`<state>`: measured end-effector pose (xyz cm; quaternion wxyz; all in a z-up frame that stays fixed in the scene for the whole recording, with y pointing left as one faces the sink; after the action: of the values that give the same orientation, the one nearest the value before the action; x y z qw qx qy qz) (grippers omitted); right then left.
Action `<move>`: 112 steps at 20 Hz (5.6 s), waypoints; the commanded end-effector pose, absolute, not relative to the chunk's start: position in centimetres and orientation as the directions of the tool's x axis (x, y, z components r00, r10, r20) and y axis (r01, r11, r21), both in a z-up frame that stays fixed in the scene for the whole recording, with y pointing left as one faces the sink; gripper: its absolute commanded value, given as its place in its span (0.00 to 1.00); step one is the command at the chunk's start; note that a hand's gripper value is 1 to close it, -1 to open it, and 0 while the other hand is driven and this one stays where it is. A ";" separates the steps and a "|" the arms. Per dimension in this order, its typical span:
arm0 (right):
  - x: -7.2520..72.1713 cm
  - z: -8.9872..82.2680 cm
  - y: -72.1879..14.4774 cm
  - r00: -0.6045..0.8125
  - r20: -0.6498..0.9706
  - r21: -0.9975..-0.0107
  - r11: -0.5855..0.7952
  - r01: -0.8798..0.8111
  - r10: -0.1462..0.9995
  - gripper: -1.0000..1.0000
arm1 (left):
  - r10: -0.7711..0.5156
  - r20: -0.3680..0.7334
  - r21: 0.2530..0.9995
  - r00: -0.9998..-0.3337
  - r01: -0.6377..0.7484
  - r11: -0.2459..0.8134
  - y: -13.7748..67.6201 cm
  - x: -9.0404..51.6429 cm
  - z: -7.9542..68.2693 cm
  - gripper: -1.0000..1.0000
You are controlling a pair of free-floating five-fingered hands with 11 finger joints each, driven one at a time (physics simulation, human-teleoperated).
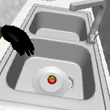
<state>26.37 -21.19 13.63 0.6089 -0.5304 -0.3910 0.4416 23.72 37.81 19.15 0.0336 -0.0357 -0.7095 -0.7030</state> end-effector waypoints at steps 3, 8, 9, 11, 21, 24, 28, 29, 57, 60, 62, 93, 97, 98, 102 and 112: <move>26.4 13.6 -21.2 0.304 0.008 -0.991 0.047 -0.123 0.953 0.50 | -0.007 0.201 0.980 -0.980 0.201 0.010 42.0 22.5 21.1 0.00; 26.4 13.6 -21.2 0.304 0.008 -0.991 0.047 -0.123 0.953 0.50 | 0.008 0.271 0.962 -0.963 0.271 0.028 45.7 20.8 22.1 0.00; 26.4 13.6 -21.2 0.304 0.008 -0.991 0.047 -0.123 0.953 0.50 | 0.010 0.288 0.957 -0.957 0.288 0.031 46.6 20.5 22.3 0.00; 26.4 13.6 -21.2 0.304 0.008 -0.991 0.047 -0.123 0.953 0.50 | 0.010 0.307 0.951 -0.952 0.307 0.028 47.7 19.9 23.0 0.00; 26.4 13.6 -21.2 0.304 0.008 -0.991 0.047 -0.123 0.953 0.50 | 0.042 0.299 0.952 -0.953 0.301 0.048 54.1 18.7 23.8 0.00; 26.4 13.6 -21.2 0.304 0.008 -0.991 0.047 -0.123 0.953 0.50 | 0.055 0.295 0.954 -0.954 0.297 0.037 55.9 19.0 22.8 0.00; 26.4 13.6 -21.2 0.304 0.008 -0.991 0.047 -0.123 0.953 0.50 | 0.060 0.326 0.945 -0.944 0.327 0.016 58.3 19.4 20.3 0.00; 26.4 13.6 -21.2 0.304 0.008 -0.991 0.047 -0.123 0.953 0.50 | 0.058 0.337 0.941 -0.940 0.339 0.013 58.9 19.5 19.8 0.00; 26.4 13.6 -21.2 0.304 0.008 -0.991 0.047 -0.123 0.953 0.50 | 0.058 0.303 0.945 -0.951 0.308 0.113 65.6 25.2 10.3 0.00; 26.4 13.6 -21.2 0.304 0.008 -0.991 0.047 -0.123 0.953 0.50 | 0.068 0.305 0.936 -0.950 0.312 0.164 65.9 25.8 10.6 0.00; 26.4 13.6 -21.2 0.304 0.008 -0.991 0.047 -0.123 0.953 0.50 | 0.090 0.275 0.942 -0.957 0.287 0.174 65.8 25.7 11.1 0.00; 26.4 13.6 -21.2 0.304 0.008 -0.991 0.047 -0.123 0.953 0.50 | 0.142 0.635 0.749 -0.759 0.650 0.124 65.8 28.0 10.8 1.00; 26.4 13.6 -21.2 0.304 0.008 -0.991 0.047 -0.123 0.953 0.50 | 0.159 0.576 0.789 -0.802 0.596 0.147 66.3 28.3 10.4 1.00; 26.4 13.6 -21.2 0.304 0.008 -0.991 0.047 -0.123 0.953 0.50 | 0.173 0.530 0.820 -0.830 0.554 0.142 66.2 28.3 10.9 1.00; 26.4 13.6 -21.2 0.304 0.008 -0.991 0.047 -0.123 0.953 0.50 | 0.186 0.509 0.828 -0.841 0.537 0.162 66.2 28.5 10.9 1.00; 26.4 13.6 -21.2 0.304 0.008 -0.991 0.047 -0.123 0.953 0.50 | 0.118 0.512 0.832 -0.851 0.525 0.177 64.8 28.5 16.9 1.00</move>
<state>26.37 -21.19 13.63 0.6089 -0.5304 -0.3910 0.4416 28.45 65.34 14.53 0.1663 -0.2127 -0.7489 -0.6052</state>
